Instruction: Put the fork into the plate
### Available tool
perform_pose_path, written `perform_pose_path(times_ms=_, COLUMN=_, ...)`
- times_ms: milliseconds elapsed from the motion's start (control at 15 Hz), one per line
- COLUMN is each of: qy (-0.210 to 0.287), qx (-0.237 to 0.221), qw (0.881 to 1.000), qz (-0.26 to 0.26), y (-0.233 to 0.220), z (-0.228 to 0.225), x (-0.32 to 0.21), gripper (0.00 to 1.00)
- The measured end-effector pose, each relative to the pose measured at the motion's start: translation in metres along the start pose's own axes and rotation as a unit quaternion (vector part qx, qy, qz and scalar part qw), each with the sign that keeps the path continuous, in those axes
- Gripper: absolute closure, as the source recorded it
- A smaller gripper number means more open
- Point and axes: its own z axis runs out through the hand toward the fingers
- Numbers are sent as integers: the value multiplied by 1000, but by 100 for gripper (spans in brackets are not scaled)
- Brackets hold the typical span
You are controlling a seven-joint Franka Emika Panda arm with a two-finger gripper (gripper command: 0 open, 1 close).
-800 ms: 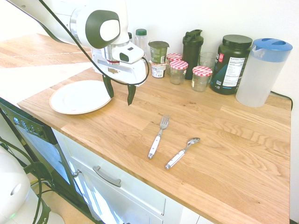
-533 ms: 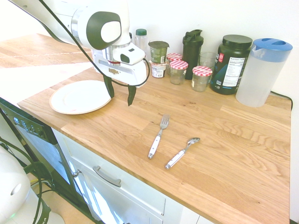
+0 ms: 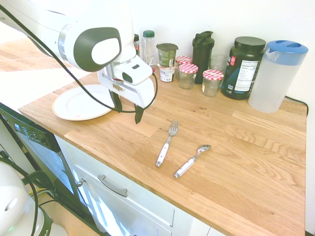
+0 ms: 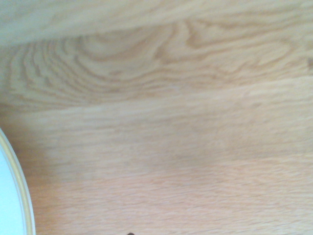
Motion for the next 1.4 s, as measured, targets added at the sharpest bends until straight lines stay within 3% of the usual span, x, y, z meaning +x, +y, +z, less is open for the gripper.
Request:
perform_pose_path(times_ms=467, qy=-18, qx=10, qw=1000, qz=5, y=77, z=-13, x=65, gripper=0)
perform_pose_path(times_ms=733, qy=-22, qx=-17, qw=999, qz=-16, y=117, z=-7, x=86, gripper=0)
perform_pose_path(times_ms=1000, qy=-26, qx=-46, qw=998, qz=-36, y=123, z=11, x=92, gripper=0)
perform_pose_path(times_ms=1067, qy=-25, qx=-46, qw=998, qz=-41, y=122, z=15, x=93, gripper=100)
perform_pose_path(times_ms=1400, qy=-27, qx=-49, qw=997, qz=-48, y=122, z=29, x=97, gripper=100)
